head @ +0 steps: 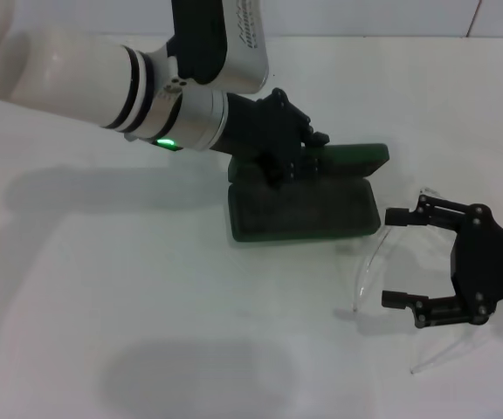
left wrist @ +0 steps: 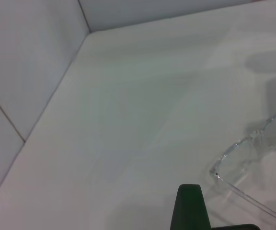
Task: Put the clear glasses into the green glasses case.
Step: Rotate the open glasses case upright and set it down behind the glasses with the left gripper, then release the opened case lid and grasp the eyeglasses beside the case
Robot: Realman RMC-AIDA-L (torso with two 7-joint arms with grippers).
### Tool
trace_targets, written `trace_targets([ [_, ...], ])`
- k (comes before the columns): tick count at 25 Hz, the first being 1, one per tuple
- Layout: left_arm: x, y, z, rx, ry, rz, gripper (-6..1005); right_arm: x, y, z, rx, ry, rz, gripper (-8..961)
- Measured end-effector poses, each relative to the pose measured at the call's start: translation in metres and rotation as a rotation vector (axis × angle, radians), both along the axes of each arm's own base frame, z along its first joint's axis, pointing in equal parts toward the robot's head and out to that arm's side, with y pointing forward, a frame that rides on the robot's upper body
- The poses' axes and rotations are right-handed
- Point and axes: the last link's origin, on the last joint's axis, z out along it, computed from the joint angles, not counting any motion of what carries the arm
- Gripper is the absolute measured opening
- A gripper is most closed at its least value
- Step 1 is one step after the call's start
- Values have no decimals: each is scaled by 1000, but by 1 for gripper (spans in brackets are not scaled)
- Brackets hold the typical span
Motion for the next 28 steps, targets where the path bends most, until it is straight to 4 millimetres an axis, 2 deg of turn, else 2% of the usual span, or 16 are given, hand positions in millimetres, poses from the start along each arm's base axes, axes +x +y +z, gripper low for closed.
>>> trace_targets([
  [9, 1, -2, -3, -8, -9, 4, 227, 1, -1, 1, -7, 3, -1, 866],
  [14, 4, -3, 5, 8, -82, 26, 305, 2, -1, 2, -5, 0, -5, 863],
  [18, 3, -11, 22, 36, -242, 58, 390, 4, -2, 4, -9, 0, -19, 860],
  [20, -5, -21, 29, 42, -353, 75, 433, 2, 2, 7, -24, 7, -48, 859],
  [22, -16, -30, 33, 51, -453, 88, 476, -6, 15, 22, -70, -6, -126, 858],
  [23, -25, -38, 35, 62, -519, 96, 497, -6, 15, 22, -70, -6, -126, 857],
  [28, -64, -62, 45, 158, -756, 118, 491, -27, 37, 63, -168, -122, -316, 854],
])
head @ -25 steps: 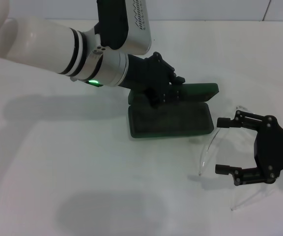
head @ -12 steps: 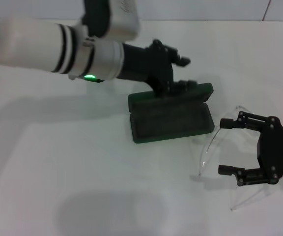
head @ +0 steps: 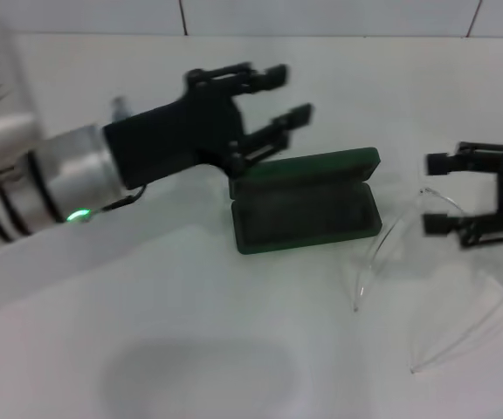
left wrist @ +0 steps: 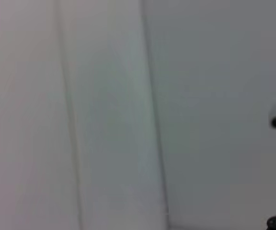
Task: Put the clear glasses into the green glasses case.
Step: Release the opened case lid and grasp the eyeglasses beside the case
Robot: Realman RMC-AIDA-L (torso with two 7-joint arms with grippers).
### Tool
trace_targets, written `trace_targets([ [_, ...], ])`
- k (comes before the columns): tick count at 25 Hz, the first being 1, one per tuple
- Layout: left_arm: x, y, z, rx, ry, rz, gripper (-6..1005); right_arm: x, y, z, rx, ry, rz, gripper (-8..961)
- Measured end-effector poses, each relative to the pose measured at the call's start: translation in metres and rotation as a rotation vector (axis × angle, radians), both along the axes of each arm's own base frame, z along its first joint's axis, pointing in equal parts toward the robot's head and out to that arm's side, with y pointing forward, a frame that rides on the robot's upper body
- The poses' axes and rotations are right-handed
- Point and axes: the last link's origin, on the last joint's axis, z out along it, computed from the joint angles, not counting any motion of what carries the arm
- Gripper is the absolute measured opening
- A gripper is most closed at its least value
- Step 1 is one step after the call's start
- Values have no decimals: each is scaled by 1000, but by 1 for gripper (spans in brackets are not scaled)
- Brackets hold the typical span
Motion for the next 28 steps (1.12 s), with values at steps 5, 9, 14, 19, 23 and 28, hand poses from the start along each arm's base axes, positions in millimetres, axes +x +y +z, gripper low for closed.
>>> trace_targets([
  [5, -27, -8, 3, 36, -86, 68, 491, -24, 24, 35, -65, -268, -283, 851],
  [9, -36, -14, 1, 35, -99, 74, 491, -39, 34, 44, -100, -461, -411, 795],
  [14, -37, -14, 1, 33, -100, 75, 491, -46, 37, 34, -116, -650, -508, 741],
  [19, -36, -12, 1, 32, -95, 68, 490, -47, 32, 11, -130, -764, -506, 739],
  [23, -36, -11, 1, 33, -90, 68, 490, -46, 36, -3, -107, -823, -508, 738],
  [28, -35, -9, 0, 31, -88, 67, 490, -46, 38, -14, -100, -849, -506, 736],
])
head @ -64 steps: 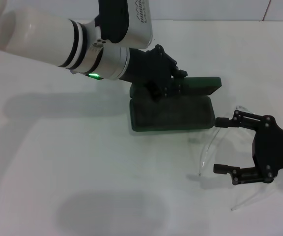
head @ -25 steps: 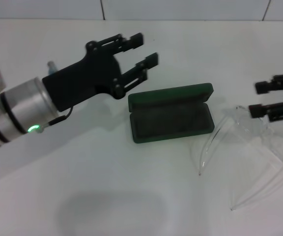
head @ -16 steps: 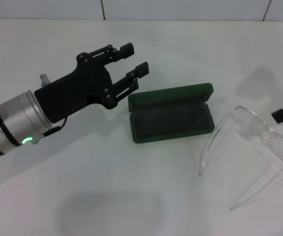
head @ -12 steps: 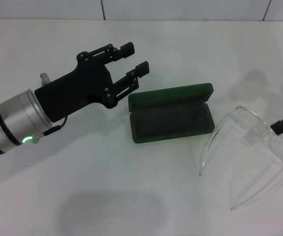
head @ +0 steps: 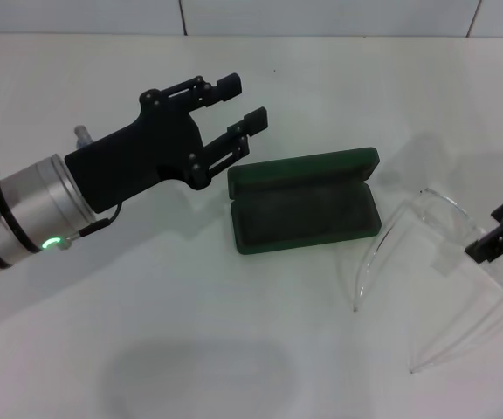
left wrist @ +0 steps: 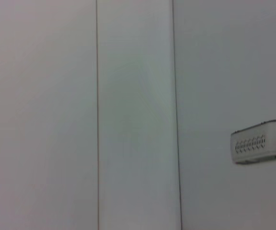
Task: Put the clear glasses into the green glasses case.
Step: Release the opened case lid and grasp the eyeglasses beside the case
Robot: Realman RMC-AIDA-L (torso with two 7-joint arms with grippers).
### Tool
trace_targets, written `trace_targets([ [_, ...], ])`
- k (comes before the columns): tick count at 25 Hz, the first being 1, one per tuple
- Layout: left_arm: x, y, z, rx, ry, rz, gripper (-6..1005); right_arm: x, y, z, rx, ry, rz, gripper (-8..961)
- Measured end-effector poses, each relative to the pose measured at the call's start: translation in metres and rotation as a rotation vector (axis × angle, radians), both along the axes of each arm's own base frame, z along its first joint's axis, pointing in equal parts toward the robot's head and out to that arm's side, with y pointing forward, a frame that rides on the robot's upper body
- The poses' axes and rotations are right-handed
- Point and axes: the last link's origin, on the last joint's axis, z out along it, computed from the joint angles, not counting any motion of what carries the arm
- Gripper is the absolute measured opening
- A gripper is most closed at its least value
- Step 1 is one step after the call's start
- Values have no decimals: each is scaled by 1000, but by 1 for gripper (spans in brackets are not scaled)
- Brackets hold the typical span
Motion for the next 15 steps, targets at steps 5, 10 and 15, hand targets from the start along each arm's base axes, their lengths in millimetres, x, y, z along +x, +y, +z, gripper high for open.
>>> trace_targets([
  [5, 0, 2, 1, 2, -1, 4, 490, 1, 2, -17, -19, -61, 9, 720],
  [10, -1, 2, 0, -1, -1, 6, 491, 2, 9, -22, 20, -90, 22, 676],
  [15, -1, 2, 0, -2, -1, 7, 491, 3, 9, -26, 18, -96, 27, 629],
])
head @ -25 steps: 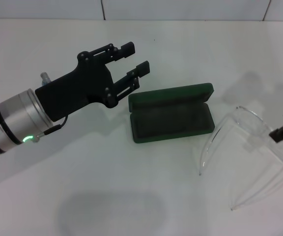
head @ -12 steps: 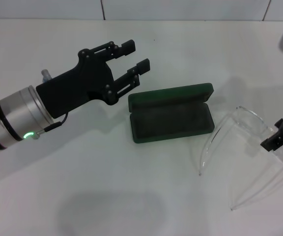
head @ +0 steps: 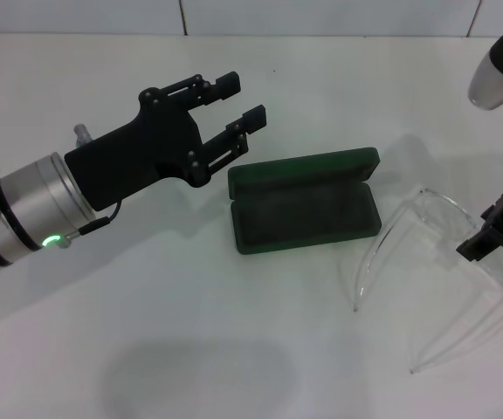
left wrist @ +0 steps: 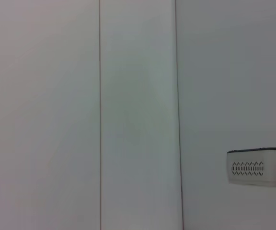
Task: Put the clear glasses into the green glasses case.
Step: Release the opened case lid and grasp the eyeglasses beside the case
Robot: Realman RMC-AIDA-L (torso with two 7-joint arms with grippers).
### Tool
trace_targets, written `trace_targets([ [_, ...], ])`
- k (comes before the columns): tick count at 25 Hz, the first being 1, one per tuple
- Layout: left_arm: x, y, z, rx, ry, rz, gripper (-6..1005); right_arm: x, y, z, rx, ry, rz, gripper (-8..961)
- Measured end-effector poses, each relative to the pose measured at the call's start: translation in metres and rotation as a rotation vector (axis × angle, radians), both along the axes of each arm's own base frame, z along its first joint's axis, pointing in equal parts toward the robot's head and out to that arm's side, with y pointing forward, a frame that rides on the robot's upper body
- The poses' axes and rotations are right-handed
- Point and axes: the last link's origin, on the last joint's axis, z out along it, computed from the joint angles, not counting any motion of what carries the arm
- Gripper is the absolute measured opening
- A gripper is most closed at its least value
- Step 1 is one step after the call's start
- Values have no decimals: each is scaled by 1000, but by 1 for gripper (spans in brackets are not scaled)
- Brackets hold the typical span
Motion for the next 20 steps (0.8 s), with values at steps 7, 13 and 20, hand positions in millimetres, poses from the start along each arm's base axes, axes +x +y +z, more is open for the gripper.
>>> trace_targets([
  [7, 0, 0, 0, -1, -1, -1, 490, 3, 0, -5, -12, -8, -7, 577],
  [13, 1, 0, 0, -1, -3, -3, 490, 5, 2, -7, -6, -11, 1, 527],
  [20, 1, 0, 0, -1, -6, -5, 489, 3, 4, -9, -5, -15, 16, 434],
])
